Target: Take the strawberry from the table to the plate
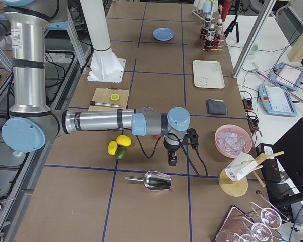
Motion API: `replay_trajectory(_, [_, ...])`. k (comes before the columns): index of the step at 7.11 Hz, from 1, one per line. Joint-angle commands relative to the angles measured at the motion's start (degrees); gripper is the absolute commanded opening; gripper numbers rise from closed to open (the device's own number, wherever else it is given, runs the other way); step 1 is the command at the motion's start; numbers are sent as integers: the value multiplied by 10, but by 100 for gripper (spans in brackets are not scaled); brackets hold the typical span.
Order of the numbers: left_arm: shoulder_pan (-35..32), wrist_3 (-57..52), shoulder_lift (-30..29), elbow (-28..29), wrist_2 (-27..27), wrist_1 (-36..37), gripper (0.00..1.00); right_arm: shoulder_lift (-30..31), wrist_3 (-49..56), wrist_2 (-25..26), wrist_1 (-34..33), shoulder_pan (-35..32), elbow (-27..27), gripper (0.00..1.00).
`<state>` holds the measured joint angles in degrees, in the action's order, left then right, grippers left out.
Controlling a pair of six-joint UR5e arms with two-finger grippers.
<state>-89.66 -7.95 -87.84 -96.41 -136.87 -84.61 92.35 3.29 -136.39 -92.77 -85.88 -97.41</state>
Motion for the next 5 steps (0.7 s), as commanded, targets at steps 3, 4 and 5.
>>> replay_trajectory(3, [-1, -37, 9, -17, 2, -16, 100, -1, 0, -9, 1, 0, 1, 100])
replay_trajectory(4, [-2, -41, 9, -26, 1, -18, 100, -1, 0, -9, 1, 0, 1, 100])
replay_trajectory(5, [4, -37, 4, -20, 3, -16, 100, -1, 0, -9, 1, 1, 0, 100])
